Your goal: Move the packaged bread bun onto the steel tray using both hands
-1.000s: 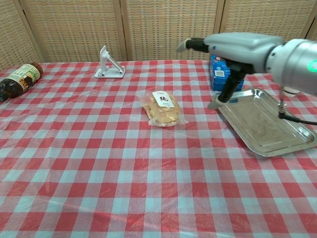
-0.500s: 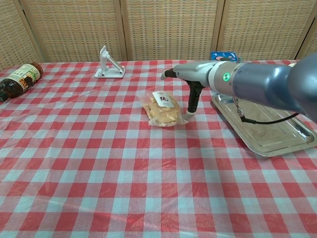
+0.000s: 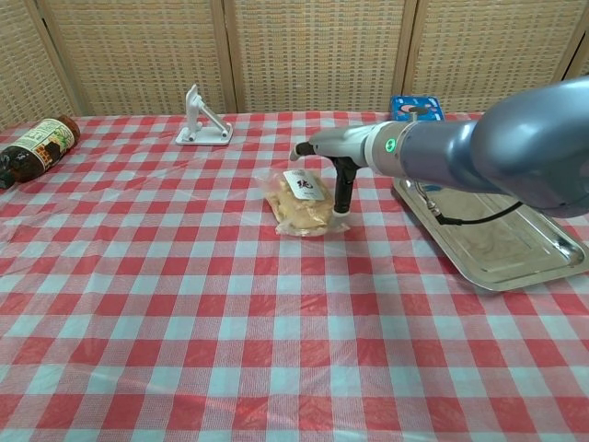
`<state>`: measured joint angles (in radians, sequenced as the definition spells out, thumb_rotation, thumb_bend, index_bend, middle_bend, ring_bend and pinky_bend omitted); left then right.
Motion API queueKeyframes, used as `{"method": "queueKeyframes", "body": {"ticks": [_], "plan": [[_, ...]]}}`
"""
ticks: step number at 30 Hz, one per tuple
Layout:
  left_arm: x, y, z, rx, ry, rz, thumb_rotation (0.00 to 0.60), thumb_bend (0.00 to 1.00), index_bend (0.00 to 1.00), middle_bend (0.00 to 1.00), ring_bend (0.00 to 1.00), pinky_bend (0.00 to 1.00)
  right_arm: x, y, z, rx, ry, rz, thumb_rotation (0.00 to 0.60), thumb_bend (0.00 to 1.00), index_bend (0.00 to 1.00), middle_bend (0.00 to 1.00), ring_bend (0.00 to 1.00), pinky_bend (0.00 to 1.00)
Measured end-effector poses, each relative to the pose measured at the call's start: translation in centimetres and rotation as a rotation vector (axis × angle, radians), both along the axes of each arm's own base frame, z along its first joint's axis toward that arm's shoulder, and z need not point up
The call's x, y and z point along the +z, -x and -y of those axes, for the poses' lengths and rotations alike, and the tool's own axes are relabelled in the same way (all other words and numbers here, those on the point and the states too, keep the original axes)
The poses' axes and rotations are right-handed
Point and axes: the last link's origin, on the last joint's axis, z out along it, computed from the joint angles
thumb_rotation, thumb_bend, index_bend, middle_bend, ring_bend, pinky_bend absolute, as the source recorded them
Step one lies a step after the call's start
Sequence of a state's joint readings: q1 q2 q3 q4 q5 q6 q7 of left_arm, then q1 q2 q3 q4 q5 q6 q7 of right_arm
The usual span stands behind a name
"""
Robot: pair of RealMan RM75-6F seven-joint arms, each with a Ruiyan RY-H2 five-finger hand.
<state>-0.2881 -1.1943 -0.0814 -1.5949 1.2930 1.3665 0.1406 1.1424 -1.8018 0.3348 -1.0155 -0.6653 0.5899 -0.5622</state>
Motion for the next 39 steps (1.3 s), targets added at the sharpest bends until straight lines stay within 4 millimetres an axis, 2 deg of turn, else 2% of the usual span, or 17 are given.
{"method": "queueKeyframes", "body": {"ticks": [5,7,10,13,15,17,20,23,29,32,39], "plan": [[0.0,0.2,-0.3,0.008,0.001,0.007,0.600,0.19,0.00,0.00,0.00,0.00,-0.7,-0.3,0.0,0.009,-0.009,0.027,0.600,0.06,0.14,0.00,0.00,0.01],[-0.1,0.2,-0.4,0.008,0.000,0.008,0.600,0.19,0.00,0.00,0.00,0.00,-1.0,-0.5,-0.1,0.016,-0.013,0.046,0.600,0.07,0.16,0.00,0.00,0.04],[-0.1,0.1,-0.4,0.008,-0.001,0.011,0.600,0.19,0.00,0.00,0.00,0.00,-1.5,-0.8,-0.4,0.034,-0.021,0.065,0.600,0.07,0.20,0.03,0.01,0.14],[-0.1,0.1,-0.4,0.009,-0.001,0.017,0.600,0.19,0.00,0.00,0.00,0.00,-2.1,-1.1,-0.7,0.058,-0.027,0.076,0.600,0.08,0.28,0.14,0.11,0.28],[-0.1,0.1,-0.4,0.009,0.001,0.019,0.600,0.19,0.00,0.00,0.00,0.00,-2.5,-1.4,-1.0,0.070,-0.030,0.083,0.600,0.10,0.36,0.27,0.23,0.36],[-0.2,0.1,-0.4,0.010,0.006,0.024,0.600,0.19,0.00,0.00,0.00,0.00,-2.8,-1.4,-1.1,0.078,-0.026,0.088,0.600,0.11,0.44,0.35,0.31,0.41],[-0.1,0.1,-0.5,0.011,0.006,0.031,0.600,0.19,0.00,0.00,0.00,0.00,-3.1,-1.4,-1.2,0.091,-0.016,0.093,0.600,0.12,0.50,0.40,0.37,0.44],[-0.1,0.1,-0.4,0.009,0.004,0.034,0.600,0.19,0.00,0.00,0.00,0.00,-3.1,-1.4,-1.3,0.105,0.000,0.105,0.600,0.12,0.51,0.40,0.38,0.45],[-0.2,0.0,-0.5,0.013,0.008,0.044,0.600,0.19,0.00,0.00,0.00,0.00,-1.9,-1.7,-1.3,0.132,0.032,0.139,0.600,0.12,0.52,0.40,0.38,0.45],[-0.1,0.1,-0.6,0.015,0.000,0.043,0.600,0.19,0.00,0.00,0.00,0.00,-0.7,-2.1,-1.4,0.156,0.052,0.152,0.600,0.12,0.52,0.40,0.38,0.45],[0.0,-0.1,-0.4,0.006,-0.003,0.037,0.600,0.19,0.00,0.00,0.00,0.00,3.9,-1.4,-1.9,0.198,0.151,0.119,0.600,0.12,0.51,0.38,0.38,0.45]]}}
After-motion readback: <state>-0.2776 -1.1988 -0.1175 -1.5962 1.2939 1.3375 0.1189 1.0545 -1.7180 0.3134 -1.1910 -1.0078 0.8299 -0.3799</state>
